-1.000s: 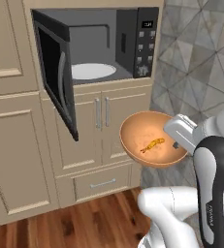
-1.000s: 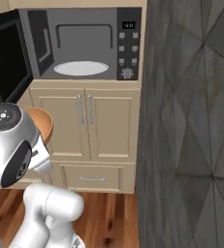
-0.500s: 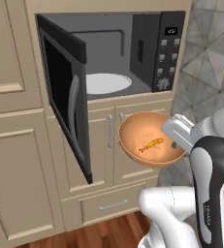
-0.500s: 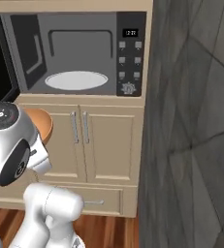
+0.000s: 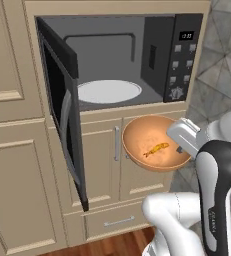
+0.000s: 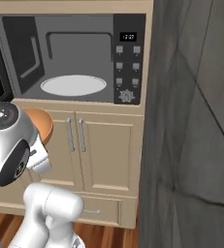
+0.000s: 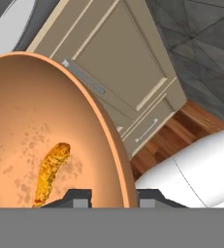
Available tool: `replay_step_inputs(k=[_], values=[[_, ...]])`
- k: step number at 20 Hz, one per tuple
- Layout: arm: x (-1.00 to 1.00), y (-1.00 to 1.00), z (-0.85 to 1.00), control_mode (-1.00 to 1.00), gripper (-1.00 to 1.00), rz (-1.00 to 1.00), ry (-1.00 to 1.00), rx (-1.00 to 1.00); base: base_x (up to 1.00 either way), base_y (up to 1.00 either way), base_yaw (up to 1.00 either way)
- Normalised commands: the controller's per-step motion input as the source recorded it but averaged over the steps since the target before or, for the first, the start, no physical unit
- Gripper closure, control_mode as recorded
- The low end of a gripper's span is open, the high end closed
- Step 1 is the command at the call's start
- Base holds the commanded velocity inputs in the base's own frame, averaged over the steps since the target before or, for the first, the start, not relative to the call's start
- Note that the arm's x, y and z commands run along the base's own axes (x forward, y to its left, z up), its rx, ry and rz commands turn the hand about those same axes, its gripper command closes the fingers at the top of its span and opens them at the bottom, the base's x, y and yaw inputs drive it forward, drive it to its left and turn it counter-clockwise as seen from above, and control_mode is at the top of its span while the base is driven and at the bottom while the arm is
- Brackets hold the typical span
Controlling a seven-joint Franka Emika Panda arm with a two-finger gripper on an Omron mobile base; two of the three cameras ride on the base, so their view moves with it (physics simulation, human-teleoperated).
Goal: Remove the banana from the bowl and place it on the small plate. Then place the bowl with only the shrimp in the microwave, close the door, and press the start button to microwave the shrimp.
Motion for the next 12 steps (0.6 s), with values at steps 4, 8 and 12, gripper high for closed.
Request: replay_step_inputs(k=[4, 8, 12], values=[[0.0, 0.0, 0.0, 1.0, 1.0, 0.0, 0.0, 0.0, 0.32, -0.31, 0.14], [0.0, 0.0, 0.0, 1.0, 1.0, 0.0, 0.0, 0.0, 0.24, -0.08, 0.1], [0.0, 0.0, 0.0, 1.0, 1.0, 0.0, 0.0, 0.0, 0.18, -0.01, 0.07]])
